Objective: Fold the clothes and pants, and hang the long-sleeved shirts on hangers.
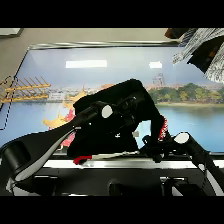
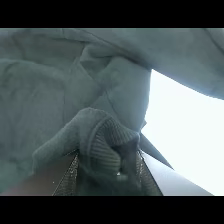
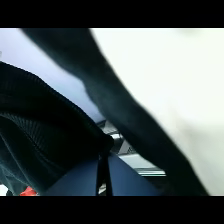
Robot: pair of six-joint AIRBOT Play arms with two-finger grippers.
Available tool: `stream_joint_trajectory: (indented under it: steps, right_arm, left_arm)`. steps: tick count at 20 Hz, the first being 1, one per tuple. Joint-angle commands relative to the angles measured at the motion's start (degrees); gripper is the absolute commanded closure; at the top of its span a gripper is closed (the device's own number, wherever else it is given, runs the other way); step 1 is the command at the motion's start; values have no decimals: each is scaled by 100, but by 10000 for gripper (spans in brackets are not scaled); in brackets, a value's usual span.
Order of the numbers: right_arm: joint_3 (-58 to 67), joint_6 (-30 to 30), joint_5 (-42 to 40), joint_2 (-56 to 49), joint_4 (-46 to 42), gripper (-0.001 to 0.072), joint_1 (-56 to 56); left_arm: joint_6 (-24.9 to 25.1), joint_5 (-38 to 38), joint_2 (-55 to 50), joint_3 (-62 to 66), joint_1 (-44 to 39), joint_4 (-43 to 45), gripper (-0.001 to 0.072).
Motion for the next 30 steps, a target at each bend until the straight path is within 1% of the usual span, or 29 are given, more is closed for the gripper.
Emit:
stream_joint_trajectory:
  steps: [1,2,3,4,5,6,8,9,11,13,14,17,19,21,22,23,24,26,27,30]
  right_arm:
    - [0,-9,2,4,-13,679,4]
    - [0,-9,4,4,-31,679,4]
    - [0,-9,9,7,-39,679,4]
    - [0,-9,20,7,-33,680,4]
    - [0,-9,50,9,-28,680,4]
    - [13,-13,92,57,-37,680,4]
    - [234,48,177,243,-221,682,-7]
    - [520,208,205,319,-442,682,-7]
    - [1419,481,216,247,-1069,683,-7]
    - [2699,531,409,-144,-1602,683,-7]
    - [3462,496,535,-444,-1797,683,-7]
    - [5949,234,863,-1434,-2015,683,-7]
    - [7746,111,1021,-2065,-1952,683,11]
    - [9521,-17,1224,-2605,-1744,683,11]
    - [10155,-33,1244,-2747,-1624,683,11]
    - [10483,-46,1117,-2741,-1405,683,11]
    - [10498,-151,933,-2605,-1169,683,11]
    - [10494,-487,863,-2315,-846,683,11]
    - [10491,-632,861,-2151,-791,683,11]
    - [10491,-984,861,-1722,-796,683,11]
  left_arm:
    - [-2,361,-216,17,-17,-116,289]
    - [-9,439,-275,17,0,-118,297]
    - [-136,509,-341,17,24,-118,379]
    - [-304,568,-404,20,39,-118,560]
    - [-437,601,-446,17,59,-118,680]
    - [-557,603,-457,20,87,-118,681]
    - [-643,446,-396,170,219,-114,682]
    - [-765,293,-376,409,337,-109,682]
    - [-763,74,-363,1060,619,-92,684]
    - [-809,-33,-361,1869,918,144,684]
    - [-944,-94,-361,2282,1056,402,684]
    - [-1591,-437,-271,3451,1513,1419,684]
    - [-1731,-210,184,3434,1840,1775,683]
    - [-1746,-219,752,3279,2164,2024,683]
    - [-1773,-221,1073,3189,2321,2059,683]
    - [-1794,-249,1357,3150,2455,2061,683]
    - [-1961,-306,1655,3150,2583,2061,683]
    - [-2498,-485,2192,3150,2769,2059,683]
    - [-2780,-710,2470,3150,2837,2059,683]
    - [-3456,-1711,3139,3147,2870,2059,683]
